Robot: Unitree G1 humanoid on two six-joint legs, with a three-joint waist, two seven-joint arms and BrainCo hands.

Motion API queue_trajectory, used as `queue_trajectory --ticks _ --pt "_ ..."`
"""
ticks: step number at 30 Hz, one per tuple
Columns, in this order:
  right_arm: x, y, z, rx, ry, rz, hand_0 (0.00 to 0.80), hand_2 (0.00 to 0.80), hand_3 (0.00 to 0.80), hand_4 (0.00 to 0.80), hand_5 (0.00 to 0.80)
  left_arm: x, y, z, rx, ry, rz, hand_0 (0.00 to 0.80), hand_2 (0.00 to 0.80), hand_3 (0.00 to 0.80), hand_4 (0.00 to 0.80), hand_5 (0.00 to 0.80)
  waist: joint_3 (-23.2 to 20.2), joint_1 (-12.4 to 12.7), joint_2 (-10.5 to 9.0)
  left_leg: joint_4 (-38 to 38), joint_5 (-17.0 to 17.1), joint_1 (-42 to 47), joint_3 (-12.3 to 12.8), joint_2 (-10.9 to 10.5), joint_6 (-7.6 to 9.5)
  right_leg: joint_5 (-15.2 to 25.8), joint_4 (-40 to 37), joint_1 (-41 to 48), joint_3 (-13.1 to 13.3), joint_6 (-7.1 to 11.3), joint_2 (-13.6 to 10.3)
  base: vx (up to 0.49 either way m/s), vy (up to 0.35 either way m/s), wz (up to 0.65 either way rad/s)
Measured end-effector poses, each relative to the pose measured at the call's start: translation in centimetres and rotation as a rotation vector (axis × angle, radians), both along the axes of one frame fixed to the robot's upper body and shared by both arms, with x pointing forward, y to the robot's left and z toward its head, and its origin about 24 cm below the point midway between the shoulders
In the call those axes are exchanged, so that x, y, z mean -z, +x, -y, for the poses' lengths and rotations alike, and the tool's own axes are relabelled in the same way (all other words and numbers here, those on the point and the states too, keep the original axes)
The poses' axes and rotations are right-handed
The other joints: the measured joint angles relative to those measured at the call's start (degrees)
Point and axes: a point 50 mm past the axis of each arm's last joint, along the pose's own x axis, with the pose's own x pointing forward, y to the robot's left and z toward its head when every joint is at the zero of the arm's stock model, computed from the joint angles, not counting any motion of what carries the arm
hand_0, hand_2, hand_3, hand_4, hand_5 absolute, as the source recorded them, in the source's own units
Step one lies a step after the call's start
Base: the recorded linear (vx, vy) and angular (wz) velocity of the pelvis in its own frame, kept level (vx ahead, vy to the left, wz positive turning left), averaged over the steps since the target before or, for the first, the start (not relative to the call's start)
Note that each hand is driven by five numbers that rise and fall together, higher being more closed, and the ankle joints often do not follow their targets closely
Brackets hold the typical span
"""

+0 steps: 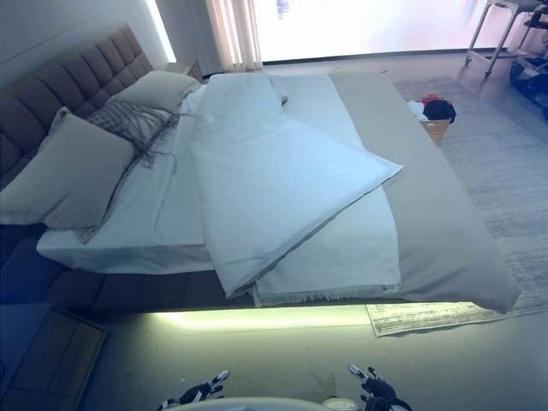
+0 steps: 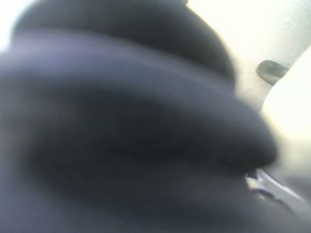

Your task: Make the bed neatly

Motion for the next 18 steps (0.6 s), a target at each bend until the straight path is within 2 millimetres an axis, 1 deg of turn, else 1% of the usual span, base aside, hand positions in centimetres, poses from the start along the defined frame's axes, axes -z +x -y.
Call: queue_trajectory --ticks 5,9,16,18 --pt "-0.08 0.39 -0.28 0.011 0.002 0.029 0.0 0.0 0.0 0.0 0.0 0.0 0.0 -0.02 0.001 0.001 -0.002 0.0 0.0 0.0 0.0 0.0 -0.1 0.0 -0.22 0.0 0.0 0.0 0.0 0.0 -0.01 0.0 0.0 0.0 0.0 0.0 0.0 0.0 0.0 0.0" --pt "-0.17 0.61 -0.19 0.02 -0.037 0.044 0.0 0.0 0.0 0.0 0.0 -0.01 0.11 0.04 0.039 0.008 -0.004 0.0 0.0 0.0 0.0 0.0 -0.1 0.0 -0.22 0.0 0.0 0.0 -0.1 0.1 -0.01 0.0 0.0 0.0 -0.1 0.0 -0.1 0.006 -0.017 0.0" --pt "-0.27 0.7 0.12 0.04 -0.108 0.044 0.0 0.0 0.0 0.0 0.0 0.02 0.1 0.07 0.045 0.019 -0.008 0.0 0.0 0.0 0.0 0.0 -0.2 -0.1 -0.07 0.0 0.0 0.0 0.0 0.2 0.01 0.0 0.0 -0.1 0.0 0.0 0.0 0.015 -0.06 0.0" --pt "-0.26 0.77 0.08 0.035 -0.123 0.039 0.0 0.0 0.0 0.0 0.0 -0.01 0.37 -0.2 0.017 0.038 -0.005 0.0 0.0 0.0 0.0 0.0 -0.1 -0.1 0.01 3.2 -1.0 -1.5 -0.3 0.4 -0.28 -0.7 1.1 -0.9 0.2 -0.13 0.0 -0.034 -0.098 0.06"
